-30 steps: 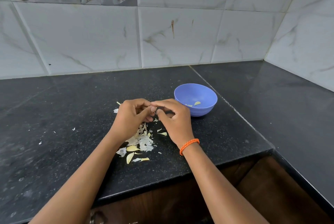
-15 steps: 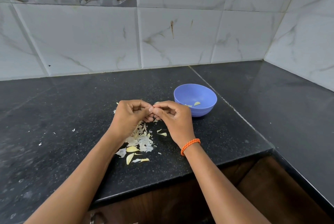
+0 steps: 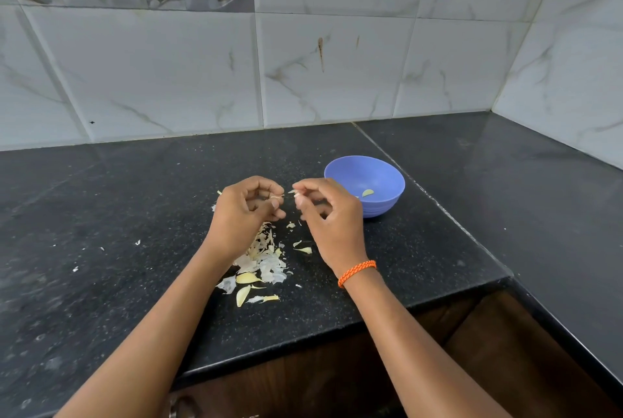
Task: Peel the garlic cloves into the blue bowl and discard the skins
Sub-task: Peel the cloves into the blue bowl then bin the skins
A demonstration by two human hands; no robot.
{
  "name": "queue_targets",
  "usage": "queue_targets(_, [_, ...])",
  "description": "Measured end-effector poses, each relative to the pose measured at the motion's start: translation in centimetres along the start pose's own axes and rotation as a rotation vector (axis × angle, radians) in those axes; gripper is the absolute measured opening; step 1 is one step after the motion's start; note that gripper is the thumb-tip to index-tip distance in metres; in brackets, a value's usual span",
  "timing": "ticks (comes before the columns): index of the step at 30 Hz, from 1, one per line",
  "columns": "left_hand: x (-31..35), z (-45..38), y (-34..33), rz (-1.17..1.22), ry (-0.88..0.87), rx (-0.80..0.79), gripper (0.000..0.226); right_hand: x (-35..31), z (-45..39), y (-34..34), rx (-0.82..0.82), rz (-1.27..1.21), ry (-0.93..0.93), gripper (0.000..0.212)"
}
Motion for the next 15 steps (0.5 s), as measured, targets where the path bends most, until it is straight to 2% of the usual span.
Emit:
queue_targets(3, [-0.3, -0.3, 0.9, -0.161, -0.014, 0.048, 0.017, -3.3, -1.4, 2.1, 0.105, 0.294, 0.192, 0.011])
queue_targets(6, [-0.2, -0.1, 0.8, -0.315, -0.034, 0.054, 0.021, -2.3, -4.5, 4.5, 0.127, 0.613, 0.057, 0.016])
queue_targets(10, [0.4, 0.1, 0.3, -0.396, -0.067, 0.047, 0.014, 2.1, -5.6, 4.6, -0.09, 0.852, -0.17, 0.033])
queue_targets(13, [0.8, 0.2, 0.2, -0.463, -0.133, 0.052, 0.01, 2.0, -5.1, 4.8, -0.112, 0.939, -0.154, 0.038])
queue_targets(15, [0.6, 0.2, 0.2, -0.491, -0.121, 0.046, 0.016, 1.3, -4.8, 4.9, -0.057, 0.887, -0.116, 0.032])
Point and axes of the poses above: each hand's wrist, its own z-axis away from the middle knuckle, its own y-axis out of the back of the hand, x = y × z, the point moved 9 cm from there along -z, towards the middle knuckle, and after that the axes turned 1 degree about x, right-handed, at the moved point
